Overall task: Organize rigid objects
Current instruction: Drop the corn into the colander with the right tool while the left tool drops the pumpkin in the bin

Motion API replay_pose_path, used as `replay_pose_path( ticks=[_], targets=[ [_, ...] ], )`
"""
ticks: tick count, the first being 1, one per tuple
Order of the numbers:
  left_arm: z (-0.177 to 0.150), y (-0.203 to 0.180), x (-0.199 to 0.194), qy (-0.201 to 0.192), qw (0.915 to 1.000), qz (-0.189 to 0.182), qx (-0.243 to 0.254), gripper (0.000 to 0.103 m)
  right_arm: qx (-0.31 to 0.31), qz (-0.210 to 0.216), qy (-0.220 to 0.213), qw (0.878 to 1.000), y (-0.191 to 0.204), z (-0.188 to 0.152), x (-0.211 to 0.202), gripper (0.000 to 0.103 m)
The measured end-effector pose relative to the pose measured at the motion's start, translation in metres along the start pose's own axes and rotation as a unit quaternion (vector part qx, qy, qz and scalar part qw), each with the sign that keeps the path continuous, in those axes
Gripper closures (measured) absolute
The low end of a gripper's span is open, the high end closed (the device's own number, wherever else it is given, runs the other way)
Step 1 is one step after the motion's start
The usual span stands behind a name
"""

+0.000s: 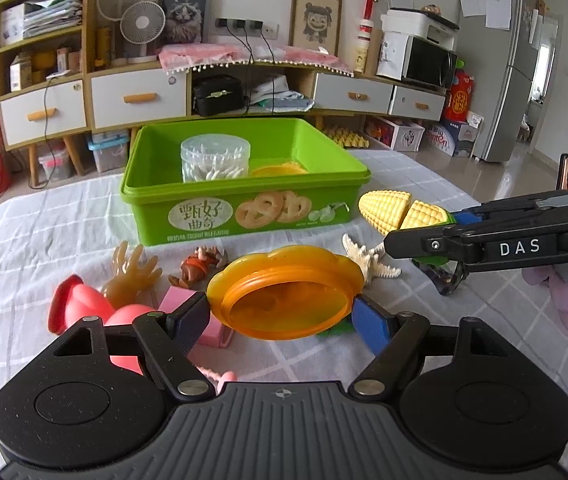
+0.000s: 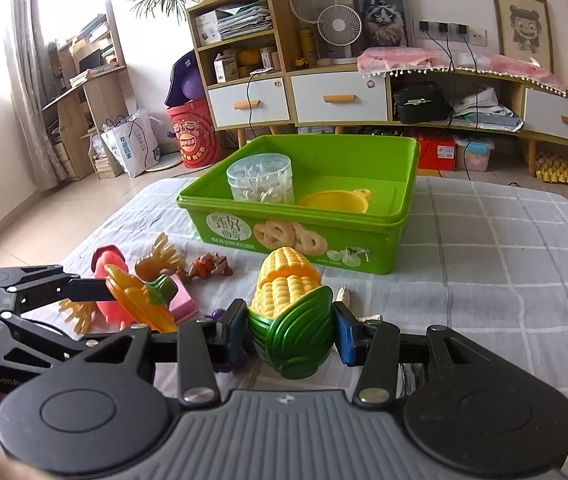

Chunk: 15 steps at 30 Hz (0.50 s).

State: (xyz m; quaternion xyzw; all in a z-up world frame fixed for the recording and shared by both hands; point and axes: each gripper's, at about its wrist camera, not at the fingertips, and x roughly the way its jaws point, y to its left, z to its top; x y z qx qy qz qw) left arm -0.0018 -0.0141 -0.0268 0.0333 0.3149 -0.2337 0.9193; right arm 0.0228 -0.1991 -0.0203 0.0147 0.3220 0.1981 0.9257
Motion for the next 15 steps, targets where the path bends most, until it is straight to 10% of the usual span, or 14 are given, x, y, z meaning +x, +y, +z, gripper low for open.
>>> replay_pose_path(
  ticks=[15],
  targets=[
    [0.029,0.004,0.005,-0.034,0.9991,0.009,-0.025,0.023,0.034,-0.003,-0.01,0.999,-0.005,0.031,0.005,0.081]
  ],
)
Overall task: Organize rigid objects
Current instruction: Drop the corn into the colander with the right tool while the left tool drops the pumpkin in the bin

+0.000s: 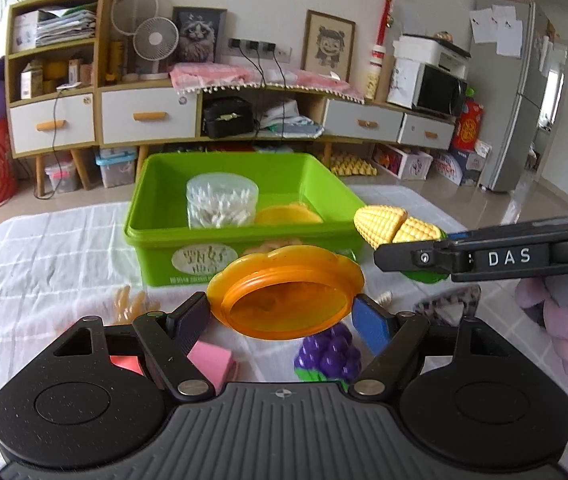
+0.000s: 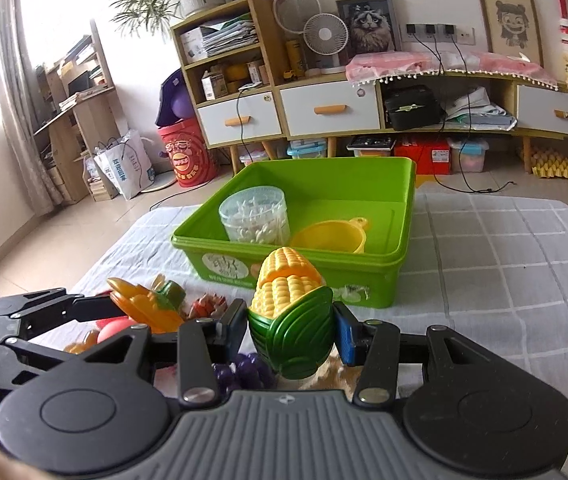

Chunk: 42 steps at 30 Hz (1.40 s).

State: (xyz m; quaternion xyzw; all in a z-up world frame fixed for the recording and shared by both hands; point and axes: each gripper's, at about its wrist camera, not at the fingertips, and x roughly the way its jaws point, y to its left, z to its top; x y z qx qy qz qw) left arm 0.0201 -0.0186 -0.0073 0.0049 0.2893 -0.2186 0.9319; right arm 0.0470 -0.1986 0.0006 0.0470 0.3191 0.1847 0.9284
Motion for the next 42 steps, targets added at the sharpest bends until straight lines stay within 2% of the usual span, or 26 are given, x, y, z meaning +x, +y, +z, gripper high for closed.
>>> replay_pose_path(
  ticks=[10,19,24,26,27,33,40,42],
  targets=[
    [0.044,0.029,0.017,-0.02,0.998,0.044,-0.04,0.023,0.052,-0.018,-0.004,0.998,-0.018,0.031,0.02,0.081],
    [0.083,0.058,0.064,-0.007,0.9935,0.085,-0.074,0.023,0.089,-0.036,-0.009,0.995,-0.032,0.051,0.039,0.081],
    [0.094,0.062,0.088,-0.002,0.9926,0.101,-0.066,0.024,0.088,-0.044,-0.005,0.995,-0.032,0.057,0.05,0.081],
    [0.096,0.065,0.095,0.005,0.993,0.096,-0.068,0.048,0.091,-0.045,-0.003,0.995,-0.031,0.056,0.054,0.081],
    [0.096,0.067,0.099,0.01,0.9927,0.097,-0.071,0.048,0.092,-0.045,-0.002,0.995,-0.031,0.056,0.056,0.082],
    [0.091,0.076,0.124,0.037,0.9907,0.096,-0.089,0.046,0.098,-0.046,0.003,0.994,-0.033,0.056,0.064,0.082],
    [0.099,0.08,0.132,0.031,0.9903,0.095,-0.096,0.043,0.112,-0.05,0.003,0.992,-0.04,0.057,0.07,0.081],
    [0.1,0.079,0.133,0.032,0.99,0.097,-0.097,0.04,0.115,-0.051,0.0,0.992,-0.04,0.057,0.07,0.081]
  ],
)
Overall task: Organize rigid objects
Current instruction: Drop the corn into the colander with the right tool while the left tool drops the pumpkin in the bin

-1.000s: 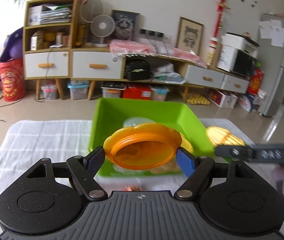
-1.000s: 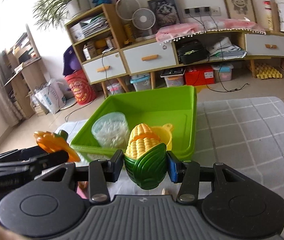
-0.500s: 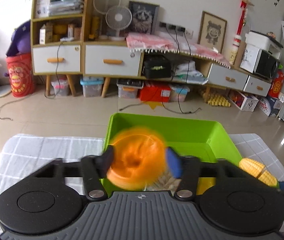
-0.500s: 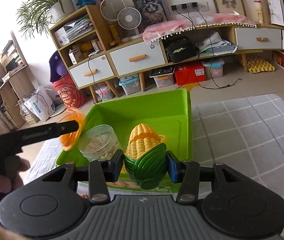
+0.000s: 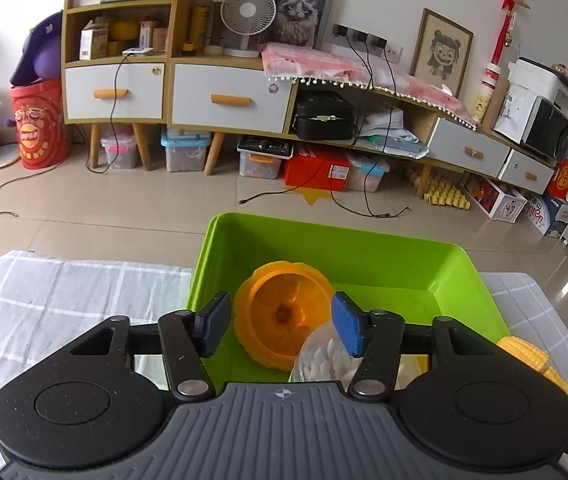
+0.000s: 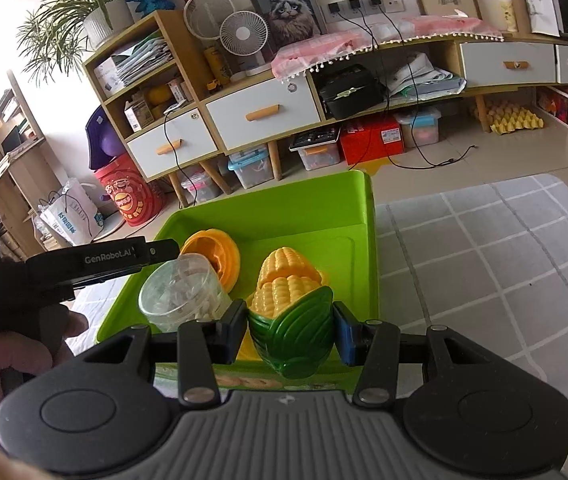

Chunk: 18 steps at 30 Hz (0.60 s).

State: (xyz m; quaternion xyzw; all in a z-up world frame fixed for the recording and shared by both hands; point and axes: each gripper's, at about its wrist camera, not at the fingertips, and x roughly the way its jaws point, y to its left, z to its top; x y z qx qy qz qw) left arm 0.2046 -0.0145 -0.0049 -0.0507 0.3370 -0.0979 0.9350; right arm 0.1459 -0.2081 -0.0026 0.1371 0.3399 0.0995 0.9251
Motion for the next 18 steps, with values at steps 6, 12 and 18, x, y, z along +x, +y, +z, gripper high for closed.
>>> replay_pose_path(
  ticks=[6,12,18],
  targets=[
    [0.001,-0.001,-0.004,-0.008,0.9999,0.008,0.001,0.018,0.016,-0.001,-0.018,1.0,-0.001,0.004,-0.005,0.053],
    [0.002,-0.001,-0.01,-0.006,0.9999,0.01,0.001,0.011,0.008,-0.001,-0.005,1.0,0.002,0.004,-0.005,0.052],
    [0.0,-0.001,-0.021,-0.004,0.9999,0.01,-0.001,0.008,0.001,-0.002,0.001,1.0,0.006,0.004,-0.013,0.051]
  ],
)
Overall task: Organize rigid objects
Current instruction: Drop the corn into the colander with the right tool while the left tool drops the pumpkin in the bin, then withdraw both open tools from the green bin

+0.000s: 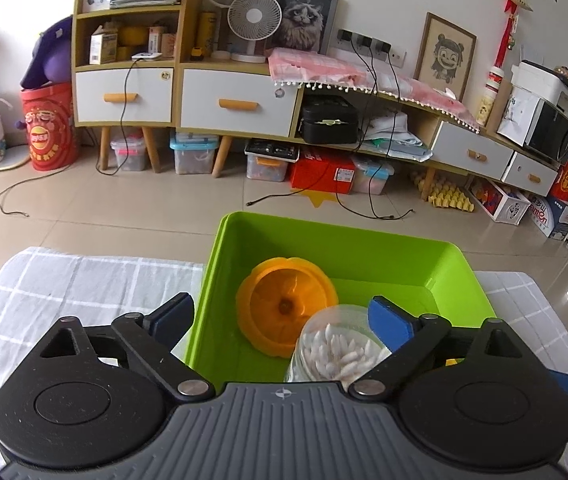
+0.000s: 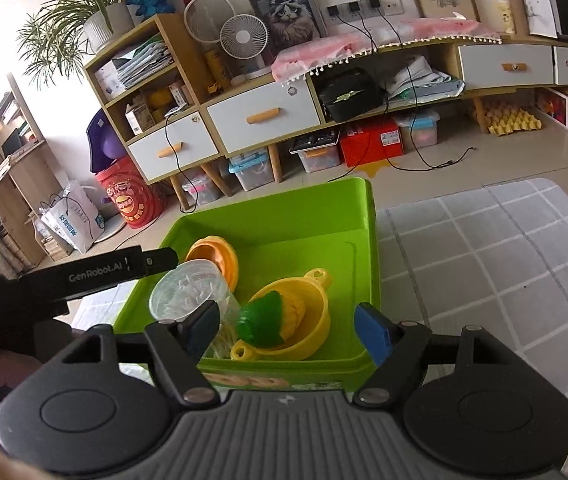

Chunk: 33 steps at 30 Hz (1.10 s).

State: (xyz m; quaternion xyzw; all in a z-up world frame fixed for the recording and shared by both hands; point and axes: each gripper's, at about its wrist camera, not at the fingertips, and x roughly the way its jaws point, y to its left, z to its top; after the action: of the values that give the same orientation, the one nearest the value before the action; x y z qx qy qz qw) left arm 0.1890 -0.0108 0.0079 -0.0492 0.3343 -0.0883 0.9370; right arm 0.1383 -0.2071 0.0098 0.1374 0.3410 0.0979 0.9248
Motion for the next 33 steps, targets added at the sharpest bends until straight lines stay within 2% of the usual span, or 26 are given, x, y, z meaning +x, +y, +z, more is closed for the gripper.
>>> replay_pose_path(
  ticks=[22,27,33],
  targets=[
    [-0.037,0.001,-0.053,0.017,0.9999,0.0,-0.001,0.003,-0.026,-0.022,0.026,0.999,0.007,-0.012,-0.038,0.047],
    [-0.049,0.001,-0.068,0.017,0.9998,-0.005,0.011,0.002,-0.03,-0.025,0.03,0.999,0.005,-0.018,-0.044,0.047],
    [-0.069,0.004,-0.082,0.035,0.9993,-0.004,0.015,0.002,-0.036,-0.022,0.043,0.998,0.004,-0.027,-0.048,0.045]
  ],
)
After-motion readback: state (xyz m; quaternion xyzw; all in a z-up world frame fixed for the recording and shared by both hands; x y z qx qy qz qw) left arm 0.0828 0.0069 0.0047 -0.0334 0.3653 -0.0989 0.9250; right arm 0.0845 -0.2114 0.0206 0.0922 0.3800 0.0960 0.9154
